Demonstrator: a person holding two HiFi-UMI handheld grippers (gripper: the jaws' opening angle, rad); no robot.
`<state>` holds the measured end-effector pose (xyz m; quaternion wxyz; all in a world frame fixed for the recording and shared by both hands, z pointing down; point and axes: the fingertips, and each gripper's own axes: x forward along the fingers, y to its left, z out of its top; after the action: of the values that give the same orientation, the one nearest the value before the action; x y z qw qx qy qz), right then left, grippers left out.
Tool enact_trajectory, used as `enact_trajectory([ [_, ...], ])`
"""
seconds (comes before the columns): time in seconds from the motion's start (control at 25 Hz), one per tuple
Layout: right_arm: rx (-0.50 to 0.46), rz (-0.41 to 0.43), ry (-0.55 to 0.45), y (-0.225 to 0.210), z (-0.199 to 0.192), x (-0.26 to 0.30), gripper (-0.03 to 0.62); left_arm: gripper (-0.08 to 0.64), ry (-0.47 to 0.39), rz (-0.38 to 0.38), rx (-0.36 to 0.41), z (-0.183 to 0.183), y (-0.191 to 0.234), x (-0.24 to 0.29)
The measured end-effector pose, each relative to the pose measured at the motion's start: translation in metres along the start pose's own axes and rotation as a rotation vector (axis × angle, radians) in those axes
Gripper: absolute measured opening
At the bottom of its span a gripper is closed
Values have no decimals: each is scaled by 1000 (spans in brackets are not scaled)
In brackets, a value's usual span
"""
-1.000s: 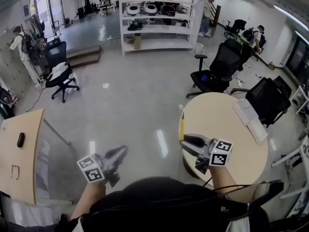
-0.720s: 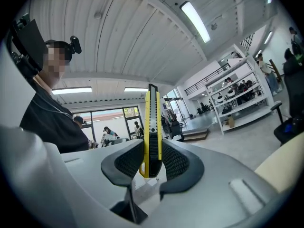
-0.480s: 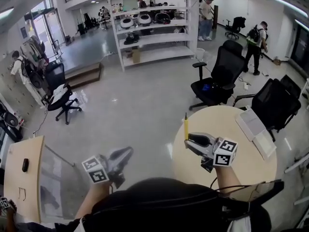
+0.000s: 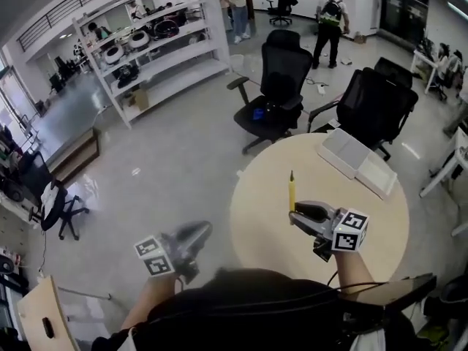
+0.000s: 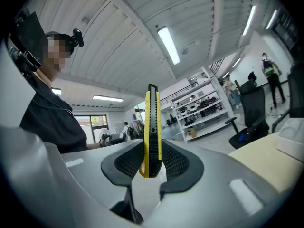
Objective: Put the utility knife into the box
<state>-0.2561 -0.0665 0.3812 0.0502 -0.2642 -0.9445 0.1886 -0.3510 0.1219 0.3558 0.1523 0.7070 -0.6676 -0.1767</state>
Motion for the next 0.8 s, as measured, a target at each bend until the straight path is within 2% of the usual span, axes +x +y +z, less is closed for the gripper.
enact_trajectory([
  [0.32, -19, -400, -80, -44, 19, -39, 132, -2, 161, -416, -97, -6, 61, 125],
  [0.52, 53, -641, -123, -62, 24, -28, 132, -2, 231, -623, -126, 8, 110, 173],
  [0.68, 93, -729, -185, -78, 31, -8, 132, -2, 277, -718, -109, 15, 148, 203],
  [0.8, 94, -765, -145, -80, 29, -4, 132, -2, 276, -768, -123, 12, 151, 221],
])
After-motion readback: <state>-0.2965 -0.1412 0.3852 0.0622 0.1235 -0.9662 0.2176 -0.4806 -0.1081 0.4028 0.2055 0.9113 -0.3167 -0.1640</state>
